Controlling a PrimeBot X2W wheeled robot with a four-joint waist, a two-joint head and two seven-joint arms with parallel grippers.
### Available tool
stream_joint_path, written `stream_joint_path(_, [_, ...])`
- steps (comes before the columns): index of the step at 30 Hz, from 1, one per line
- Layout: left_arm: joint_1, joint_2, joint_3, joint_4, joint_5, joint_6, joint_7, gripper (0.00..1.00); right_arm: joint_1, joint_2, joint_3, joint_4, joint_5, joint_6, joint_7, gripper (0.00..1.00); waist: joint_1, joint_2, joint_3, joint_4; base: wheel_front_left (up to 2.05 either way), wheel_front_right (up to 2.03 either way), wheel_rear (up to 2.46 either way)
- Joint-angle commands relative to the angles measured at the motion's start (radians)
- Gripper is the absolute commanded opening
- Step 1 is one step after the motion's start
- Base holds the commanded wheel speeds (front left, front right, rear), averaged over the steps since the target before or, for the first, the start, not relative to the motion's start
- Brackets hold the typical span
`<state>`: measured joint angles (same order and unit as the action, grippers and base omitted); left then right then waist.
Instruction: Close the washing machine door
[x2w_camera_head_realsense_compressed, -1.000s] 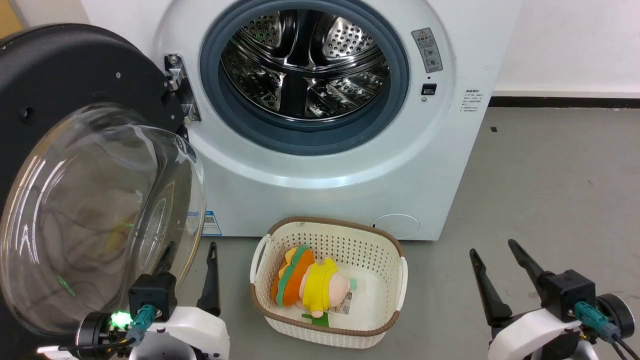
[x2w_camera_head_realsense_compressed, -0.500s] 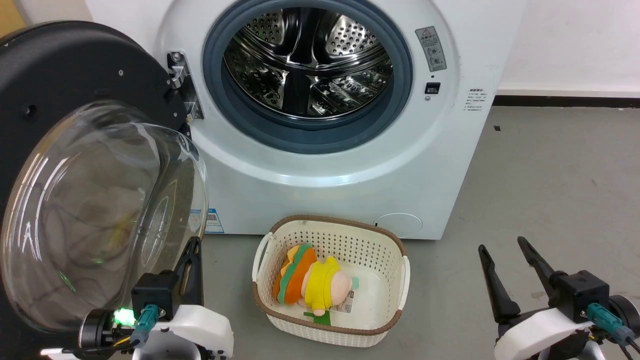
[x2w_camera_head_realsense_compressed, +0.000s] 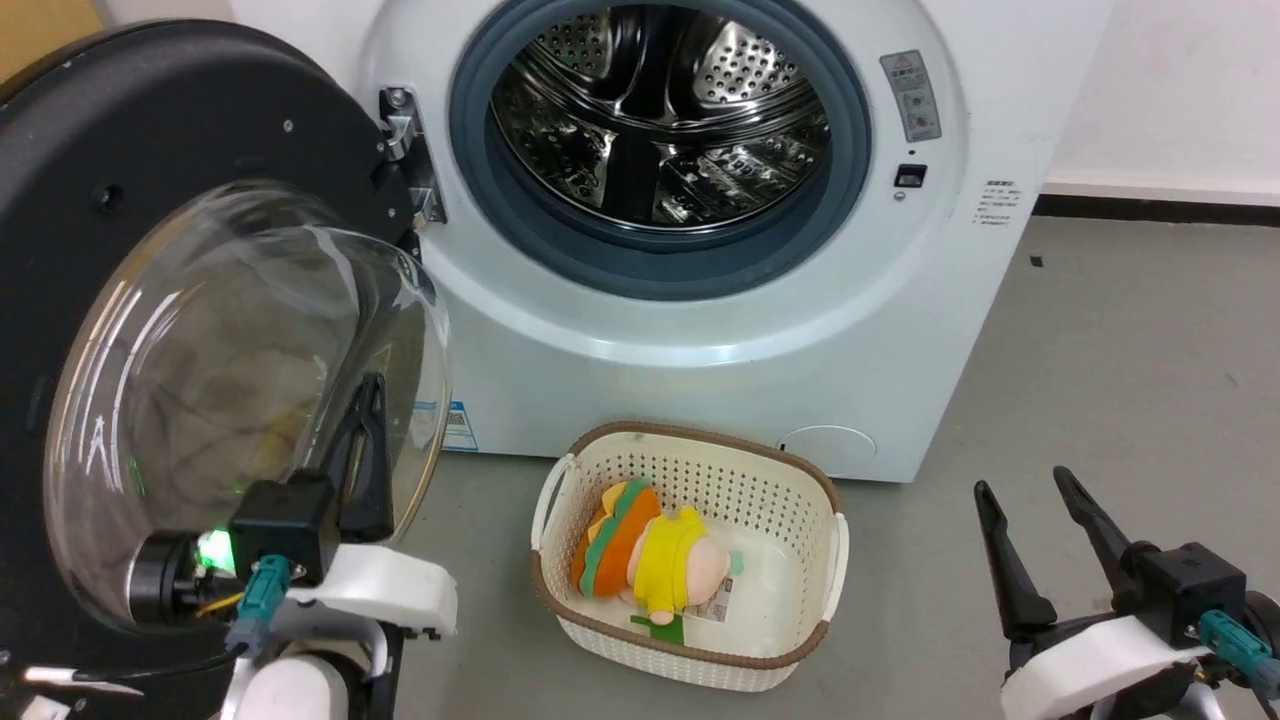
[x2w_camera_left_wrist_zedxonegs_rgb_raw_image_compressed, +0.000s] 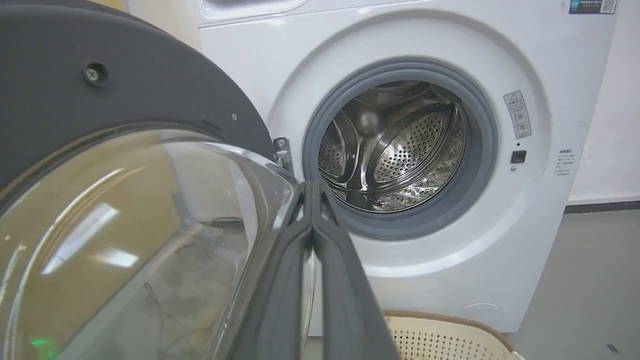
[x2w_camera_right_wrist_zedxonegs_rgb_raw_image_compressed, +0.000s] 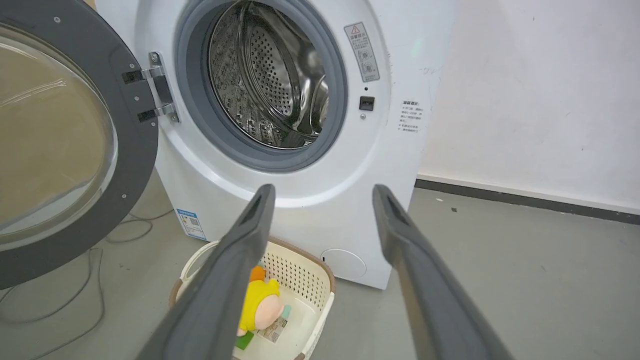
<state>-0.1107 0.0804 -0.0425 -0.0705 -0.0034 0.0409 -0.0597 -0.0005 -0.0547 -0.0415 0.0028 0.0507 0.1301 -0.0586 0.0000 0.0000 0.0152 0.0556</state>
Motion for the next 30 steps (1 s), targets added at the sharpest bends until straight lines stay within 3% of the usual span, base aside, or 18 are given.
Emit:
stream_joint_path(1, [-0.031, 0.011, -0.001, -0.017, -0.002, 0.001, -0.010, 0.00, 0.003, 0.001, -0.006, -0.006, 0.013, 0.000, -0.011, 1.00, 0.0000, 0.0000, 0.003, 0.011, 0.00, 0.00, 0.00])
stream_joint_path(11, [-0.118, 0.019, 0.047, -0.079, -0.048, -0.029, -0.029, 0.00, 0.003, 0.002, -0.019, -0.006, 0.024, 0.000, -0.030, 1.00, 0.0000, 0.0000, 0.012, 0.060, 0.00, 0.00, 0.00])
stream_joint_path(20, [-0.217, 0.016, 0.150, -0.095, -0.105, -0.081, -0.048, 0.00, 0.002, 0.002, -0.037, -0.009, 0.032, 0.000, -0.049, 1.00, 0.0000, 0.0000, 0.027, 0.118, 0.00, 0.00, 0.00])
stream_joint_path(30, [-0.299, 0.014, 0.258, -0.094, -0.186, -0.102, -0.069, 0.00, 0.005, 0.002, -0.056, -0.011, 0.033, 0.000, -0.070, 1.00, 0.0000, 0.0000, 0.036, 0.203, 0.00, 0.00, 0.00])
